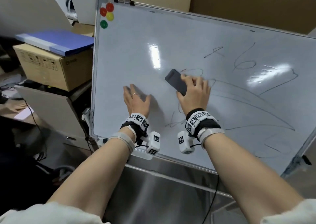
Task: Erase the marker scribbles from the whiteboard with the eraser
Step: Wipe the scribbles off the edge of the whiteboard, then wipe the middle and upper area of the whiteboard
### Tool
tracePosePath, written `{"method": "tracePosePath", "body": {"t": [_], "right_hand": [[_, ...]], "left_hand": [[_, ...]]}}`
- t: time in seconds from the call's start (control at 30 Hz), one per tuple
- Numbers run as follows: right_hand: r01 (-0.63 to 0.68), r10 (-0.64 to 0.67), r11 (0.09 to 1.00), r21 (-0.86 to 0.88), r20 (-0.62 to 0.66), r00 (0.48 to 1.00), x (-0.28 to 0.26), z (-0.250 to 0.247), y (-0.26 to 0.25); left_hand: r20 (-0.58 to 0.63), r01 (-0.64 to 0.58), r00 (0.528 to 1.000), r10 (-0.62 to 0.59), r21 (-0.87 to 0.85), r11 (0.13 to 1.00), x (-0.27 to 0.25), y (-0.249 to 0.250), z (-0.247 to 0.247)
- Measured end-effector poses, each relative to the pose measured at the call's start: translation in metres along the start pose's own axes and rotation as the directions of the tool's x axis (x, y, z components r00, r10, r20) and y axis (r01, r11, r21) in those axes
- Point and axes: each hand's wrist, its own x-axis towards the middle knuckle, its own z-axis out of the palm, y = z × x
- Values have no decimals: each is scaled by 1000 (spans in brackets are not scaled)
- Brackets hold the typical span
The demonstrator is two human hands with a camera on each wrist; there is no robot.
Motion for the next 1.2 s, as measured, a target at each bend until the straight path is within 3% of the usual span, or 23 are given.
{"method": "tracePosePath", "body": {"t": [0.2,0.4,0.57,0.7,0.87,0.97,1.03,1.1,1.2], "right_hand": [[182,-187,982,48,168,968,-31,19,-7],[220,-222,975,31,171,960,-33,24,-13],[48,-46,998,-35,48,998,19,-4,-12],[-71,69,996,-59,-38,997,48,-25,13],[-297,299,954,32,-134,945,51,-33,42],[-200,207,978,66,-108,972,44,-24,39],[-21,22,999,35,-16,1000,37,-16,31],[125,-125,992,-22,33,992,34,-12,25],[156,-156,986,-61,4,988,44,-20,34]], "left_hand": [[7,-35,999,35,61,998,3,-15,3],[-126,28,992,-18,76,997,3,-10,8],[-264,-79,960,94,68,995,20,29,4],[-228,-219,945,233,83,972,34,71,12],[-151,-196,966,207,88,977,28,86,29],[-163,-193,964,210,110,975,29,79,31],[-182,-188,962,205,103,977,31,77,31],[-215,-179,957,195,92,980,32,81,33],[-271,-123,952,144,91,988,31,92,40]]}}
